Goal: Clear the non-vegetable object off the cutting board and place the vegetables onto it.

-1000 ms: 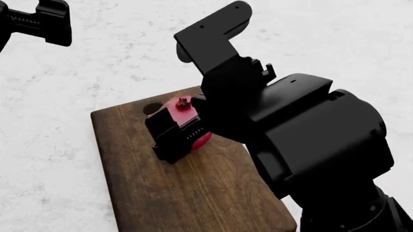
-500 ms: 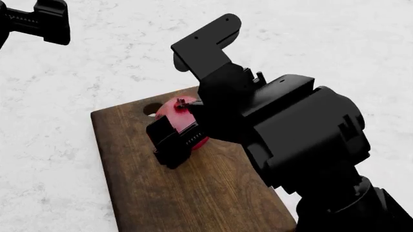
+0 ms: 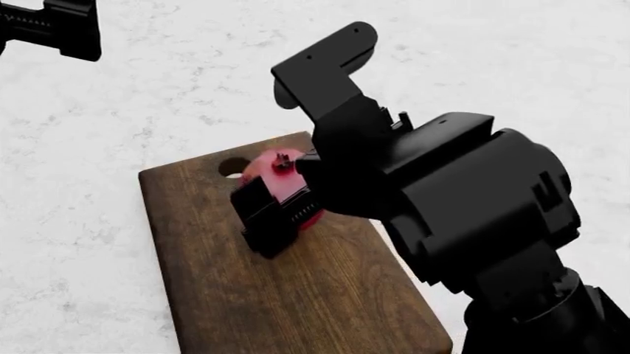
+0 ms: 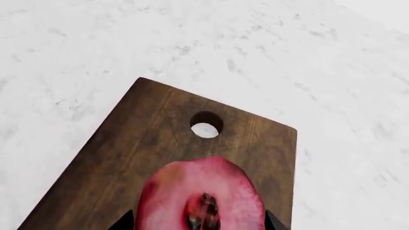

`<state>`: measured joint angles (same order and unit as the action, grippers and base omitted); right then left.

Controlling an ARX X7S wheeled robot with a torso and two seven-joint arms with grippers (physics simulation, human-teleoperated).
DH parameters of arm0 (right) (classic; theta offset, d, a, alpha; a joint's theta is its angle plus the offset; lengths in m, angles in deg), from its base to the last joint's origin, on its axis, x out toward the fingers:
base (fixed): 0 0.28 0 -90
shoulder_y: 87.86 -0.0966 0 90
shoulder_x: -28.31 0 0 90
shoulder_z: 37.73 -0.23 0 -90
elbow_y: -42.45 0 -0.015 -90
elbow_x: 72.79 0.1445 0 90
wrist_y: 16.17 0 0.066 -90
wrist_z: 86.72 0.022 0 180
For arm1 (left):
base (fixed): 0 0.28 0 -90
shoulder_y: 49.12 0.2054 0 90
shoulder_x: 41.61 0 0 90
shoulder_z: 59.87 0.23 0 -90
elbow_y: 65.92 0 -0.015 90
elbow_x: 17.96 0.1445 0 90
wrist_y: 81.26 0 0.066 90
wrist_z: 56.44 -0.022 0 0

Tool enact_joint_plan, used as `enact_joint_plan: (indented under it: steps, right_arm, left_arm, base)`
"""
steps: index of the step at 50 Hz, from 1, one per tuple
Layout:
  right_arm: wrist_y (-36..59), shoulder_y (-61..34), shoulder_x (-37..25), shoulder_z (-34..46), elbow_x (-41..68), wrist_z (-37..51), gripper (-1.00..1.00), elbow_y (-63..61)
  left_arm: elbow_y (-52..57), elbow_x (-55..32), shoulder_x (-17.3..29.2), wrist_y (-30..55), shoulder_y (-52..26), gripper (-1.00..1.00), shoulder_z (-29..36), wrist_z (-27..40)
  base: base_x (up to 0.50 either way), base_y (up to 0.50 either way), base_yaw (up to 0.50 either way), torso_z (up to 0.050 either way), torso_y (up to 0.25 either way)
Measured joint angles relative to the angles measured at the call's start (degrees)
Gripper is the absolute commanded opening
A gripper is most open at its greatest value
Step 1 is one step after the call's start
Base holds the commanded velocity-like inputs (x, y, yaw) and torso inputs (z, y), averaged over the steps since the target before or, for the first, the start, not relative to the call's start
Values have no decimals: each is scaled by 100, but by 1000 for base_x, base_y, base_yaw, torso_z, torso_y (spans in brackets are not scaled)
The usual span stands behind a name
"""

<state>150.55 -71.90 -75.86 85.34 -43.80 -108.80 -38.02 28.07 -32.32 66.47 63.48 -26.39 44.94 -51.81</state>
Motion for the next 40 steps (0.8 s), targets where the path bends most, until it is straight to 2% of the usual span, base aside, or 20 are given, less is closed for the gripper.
enact_joint_plan:
  steps: [21,40]
  right_arm:
    - [1042,-347,-338,-373,246,362,-100,-940]
    - [1328,-551,-1143,-758,817,1278,-100,-1092]
  left_arm:
    - [202,-97,1,177,-144,100,-23,24]
    - [240,-171,-7,238,-243,100,-54,36]
  base:
    - [0,0,0,0,0]
    - [0,0,0,0,0]
